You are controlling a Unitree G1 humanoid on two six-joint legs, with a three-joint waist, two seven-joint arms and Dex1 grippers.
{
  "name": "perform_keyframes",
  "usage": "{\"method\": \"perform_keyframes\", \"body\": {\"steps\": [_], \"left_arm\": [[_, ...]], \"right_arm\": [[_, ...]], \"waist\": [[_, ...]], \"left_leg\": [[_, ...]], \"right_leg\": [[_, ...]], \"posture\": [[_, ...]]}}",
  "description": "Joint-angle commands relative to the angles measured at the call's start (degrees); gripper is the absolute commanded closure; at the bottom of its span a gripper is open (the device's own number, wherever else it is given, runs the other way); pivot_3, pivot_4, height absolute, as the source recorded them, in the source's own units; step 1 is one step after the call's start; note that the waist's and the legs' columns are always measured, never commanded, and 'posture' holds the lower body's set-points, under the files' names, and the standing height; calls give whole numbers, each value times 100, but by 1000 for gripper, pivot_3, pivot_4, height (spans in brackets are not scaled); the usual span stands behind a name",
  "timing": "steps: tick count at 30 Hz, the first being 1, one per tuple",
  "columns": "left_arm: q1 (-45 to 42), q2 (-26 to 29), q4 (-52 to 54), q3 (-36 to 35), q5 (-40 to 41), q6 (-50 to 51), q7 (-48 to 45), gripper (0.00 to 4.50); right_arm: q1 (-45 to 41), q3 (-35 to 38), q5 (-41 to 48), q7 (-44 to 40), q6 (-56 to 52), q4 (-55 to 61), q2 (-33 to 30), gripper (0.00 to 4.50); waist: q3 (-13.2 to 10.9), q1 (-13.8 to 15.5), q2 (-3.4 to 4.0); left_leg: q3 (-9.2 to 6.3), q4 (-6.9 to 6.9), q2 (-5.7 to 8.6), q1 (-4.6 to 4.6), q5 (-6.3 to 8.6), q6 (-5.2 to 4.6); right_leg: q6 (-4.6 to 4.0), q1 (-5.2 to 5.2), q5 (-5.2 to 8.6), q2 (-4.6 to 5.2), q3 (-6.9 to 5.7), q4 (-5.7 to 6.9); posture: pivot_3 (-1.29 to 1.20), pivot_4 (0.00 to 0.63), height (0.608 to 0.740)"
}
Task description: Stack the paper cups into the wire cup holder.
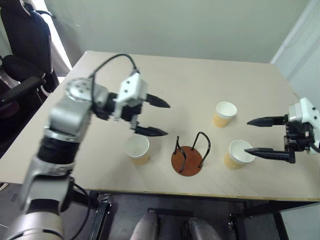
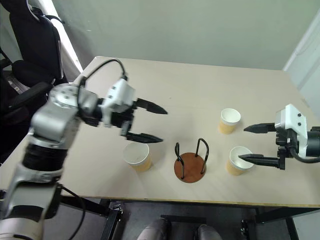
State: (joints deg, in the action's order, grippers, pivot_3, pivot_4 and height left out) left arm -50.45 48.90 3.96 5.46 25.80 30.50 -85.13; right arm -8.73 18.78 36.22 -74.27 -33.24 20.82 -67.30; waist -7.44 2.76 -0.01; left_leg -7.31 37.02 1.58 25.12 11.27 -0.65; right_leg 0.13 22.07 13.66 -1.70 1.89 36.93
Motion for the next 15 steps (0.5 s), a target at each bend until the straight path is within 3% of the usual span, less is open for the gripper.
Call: {"method": "perform_keyframes", "body": {"steps": [1, 7, 15], "left_arm": [[183, 526, 184, -458, 280, 276, -173, 31], [1095, 1287, 714, -1003, 810, 830, -235, 31], [1927, 1435, 1443, -1541, 1352, 1255, 342, 31]], "right_arm": [[276, -230, -360, -50, 55, 444, -340, 0], [274, -886, -853, 241, 93, 536, -351, 0], [7, -1779, -1740, 283, 491, 77, -320, 0]], "waist": [[1, 1, 2], [1, -28, 2], [1, -26, 2]], "left_leg": [[-1, 0, 0, 0, 0, 0], [-3, 1, -1, -7, 2, 3], [-3, 0, -1, -6, 6, 9]], "right_leg": [[-1, 0, 1, 0, 1, 1], [-8, 2, 4, 0, 4, 5], [-13, 7, 4, 0, 4, 11]], "posture": [[0, 150, 740], [0, 150, 740], [0, 150, 740]]}}
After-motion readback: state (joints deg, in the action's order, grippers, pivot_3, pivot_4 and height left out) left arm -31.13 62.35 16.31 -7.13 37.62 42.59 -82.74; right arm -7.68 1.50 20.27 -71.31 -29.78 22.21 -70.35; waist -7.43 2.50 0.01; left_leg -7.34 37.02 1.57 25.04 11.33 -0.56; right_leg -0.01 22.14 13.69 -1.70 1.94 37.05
